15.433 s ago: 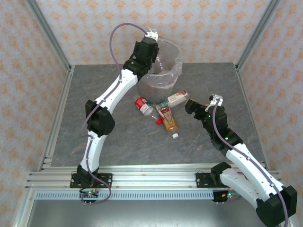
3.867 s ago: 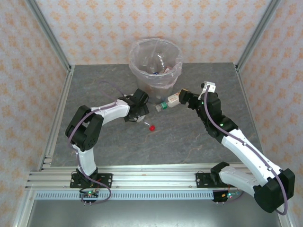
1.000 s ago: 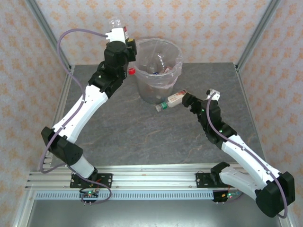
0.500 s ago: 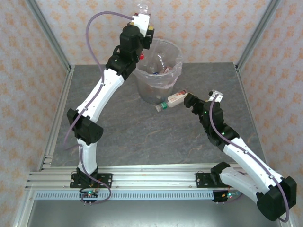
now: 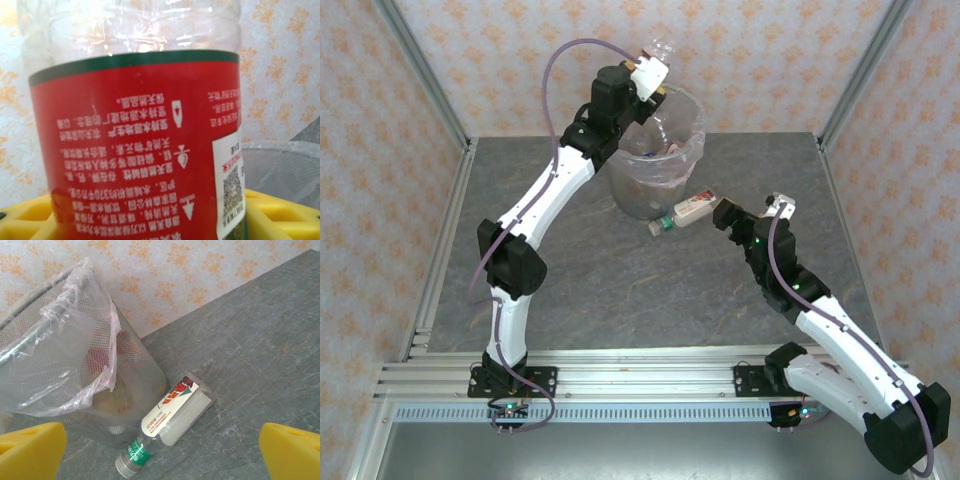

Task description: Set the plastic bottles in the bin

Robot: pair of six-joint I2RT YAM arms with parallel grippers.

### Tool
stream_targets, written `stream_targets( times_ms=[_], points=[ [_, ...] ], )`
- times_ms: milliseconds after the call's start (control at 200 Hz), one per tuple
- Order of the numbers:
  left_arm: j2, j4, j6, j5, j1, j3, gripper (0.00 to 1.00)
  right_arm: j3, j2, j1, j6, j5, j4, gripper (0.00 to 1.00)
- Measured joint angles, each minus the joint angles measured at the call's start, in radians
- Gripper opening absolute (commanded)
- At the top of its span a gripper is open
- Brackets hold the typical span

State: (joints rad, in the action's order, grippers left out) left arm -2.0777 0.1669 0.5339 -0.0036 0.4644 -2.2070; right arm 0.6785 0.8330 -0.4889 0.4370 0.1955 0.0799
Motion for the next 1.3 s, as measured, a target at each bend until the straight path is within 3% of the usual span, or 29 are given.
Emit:
stream_targets(
  times_ms=[170, 255, 485, 831, 1171, 1301],
  points=[
    [-0.042, -0.053, 0.025, 0.019, -0.007, 0.024, 0.67, 0.0, 0.0, 0.0, -0.007, 0.007, 0.022, 0.99],
    [-0.062, -0.068, 0.029, 0.023, -0.015, 0.026, 0.79, 0.0, 0.0, 0.0, -0.011, 0.012, 0.029, 0.99],
    [-0.068, -0.105, 0.016, 0.021, -0.028, 0.034, 0.93, 0.0, 0.0, 0.002, -0.018, 0.018, 0.033, 0.99],
    [-0.068, -0.102, -0.023, 0.019, -0.029, 0.031, 0.99, 0.0, 0.0, 0.002, -0.019, 0.018, 0.033, 0.99],
    [-0.068, 0.138, -0.24, 0.019, -0.028, -0.138, 1.0, 0.0, 0.06, 0.007, -0.011, -0.01, 0.031, 0.99],
    [-0.011, 0.171, -0.328, 0.023, -0.026, -0.081, 1.0, -0.001, 0.114, 0.048, 0.027, -0.071, 0.017, 0.99]
  ],
)
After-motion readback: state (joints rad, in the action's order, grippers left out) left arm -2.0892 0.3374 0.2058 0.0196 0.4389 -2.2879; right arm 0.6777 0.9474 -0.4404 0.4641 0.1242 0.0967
